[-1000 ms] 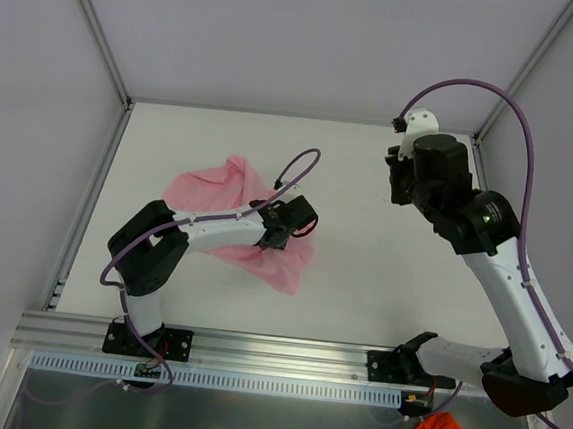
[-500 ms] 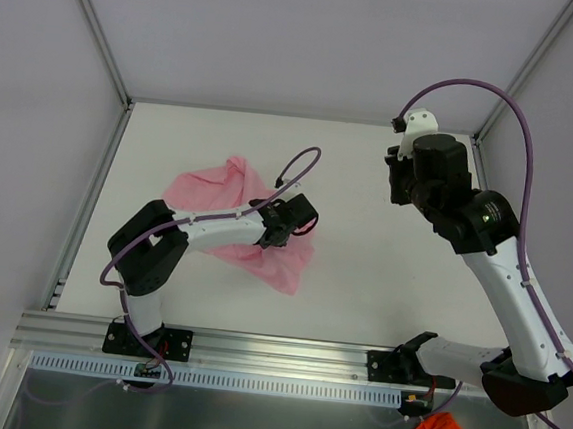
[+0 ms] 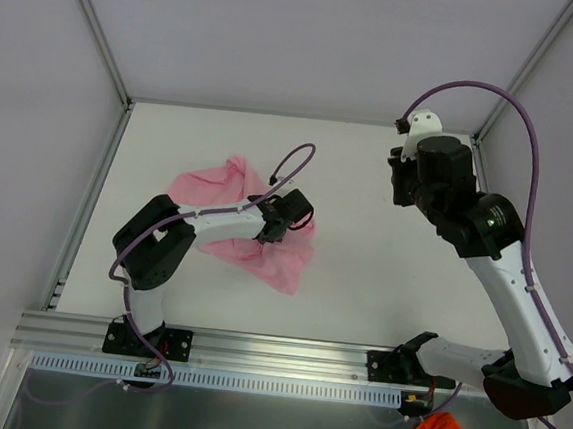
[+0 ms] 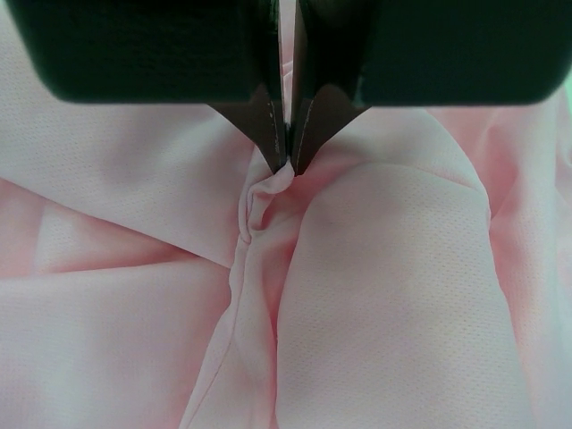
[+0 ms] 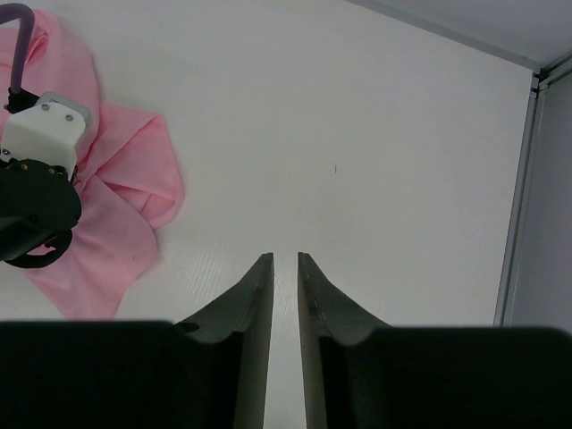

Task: Fold and stack the t-shirts
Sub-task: Flatten out the tshirt

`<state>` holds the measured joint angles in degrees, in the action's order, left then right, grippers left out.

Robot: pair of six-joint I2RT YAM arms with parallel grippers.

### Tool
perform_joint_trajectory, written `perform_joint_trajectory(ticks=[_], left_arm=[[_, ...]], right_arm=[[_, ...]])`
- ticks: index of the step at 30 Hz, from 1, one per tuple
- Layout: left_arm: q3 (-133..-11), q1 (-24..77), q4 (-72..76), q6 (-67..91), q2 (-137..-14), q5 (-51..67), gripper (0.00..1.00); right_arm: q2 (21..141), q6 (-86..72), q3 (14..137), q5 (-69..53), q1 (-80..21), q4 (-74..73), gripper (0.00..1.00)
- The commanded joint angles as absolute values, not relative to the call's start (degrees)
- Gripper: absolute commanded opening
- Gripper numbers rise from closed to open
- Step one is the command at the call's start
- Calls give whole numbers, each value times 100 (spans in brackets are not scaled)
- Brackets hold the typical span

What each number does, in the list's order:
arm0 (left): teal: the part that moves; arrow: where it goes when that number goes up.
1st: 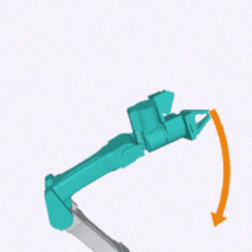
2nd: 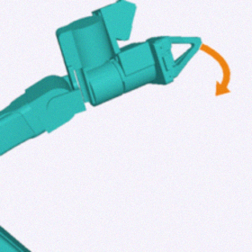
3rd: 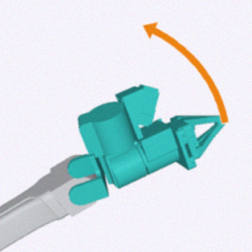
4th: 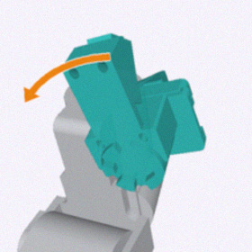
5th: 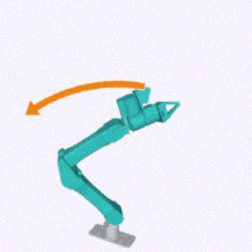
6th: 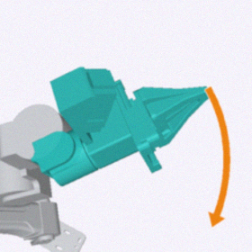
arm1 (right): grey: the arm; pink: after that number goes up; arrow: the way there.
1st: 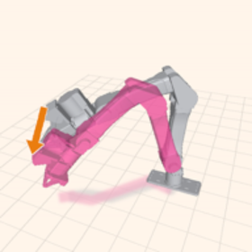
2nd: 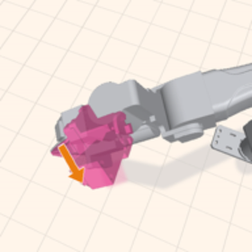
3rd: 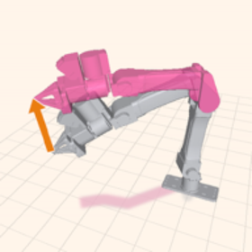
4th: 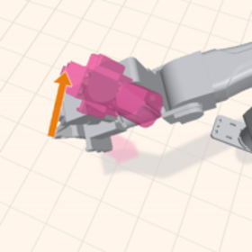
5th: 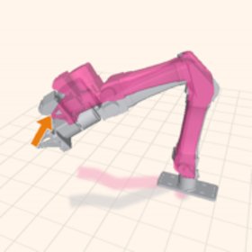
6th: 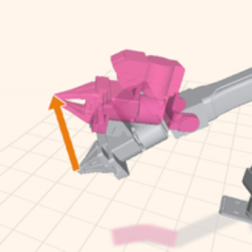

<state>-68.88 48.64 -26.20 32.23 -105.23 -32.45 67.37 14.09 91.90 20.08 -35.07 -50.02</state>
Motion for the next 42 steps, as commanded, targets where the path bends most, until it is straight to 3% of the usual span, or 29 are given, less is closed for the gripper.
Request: perform_joint_trajectory(ticks=[1,7,17,29,37,42], left_arm=[[-6978,4825,-2637,3243,-10599,-3305,0],[-7390,4825,-2759,3129,-10003,-3445,0],[-9842,4772,-3674,2410,-9414,-4490,0],[-10433,4720,-3517,1811,-8685,-5133,0],[-10871,4658,-3033,1004,-8789,-5422,0],[-11469,4605,-2708,485,-8956,-5441,0]], right_arm=[[6574,1476,9396,2030,-3480,-5001,21],[6600,1503,9326,2013,-3480,-5010,21],[6548,1318,8745,1767,-3480,-4887,20],[6460,1266,8455,1609,-3480,-4931,20],[6451,695,7964,370,-3489,-4808,27],[6293,615,7682,211,-3489,-4685,34]])
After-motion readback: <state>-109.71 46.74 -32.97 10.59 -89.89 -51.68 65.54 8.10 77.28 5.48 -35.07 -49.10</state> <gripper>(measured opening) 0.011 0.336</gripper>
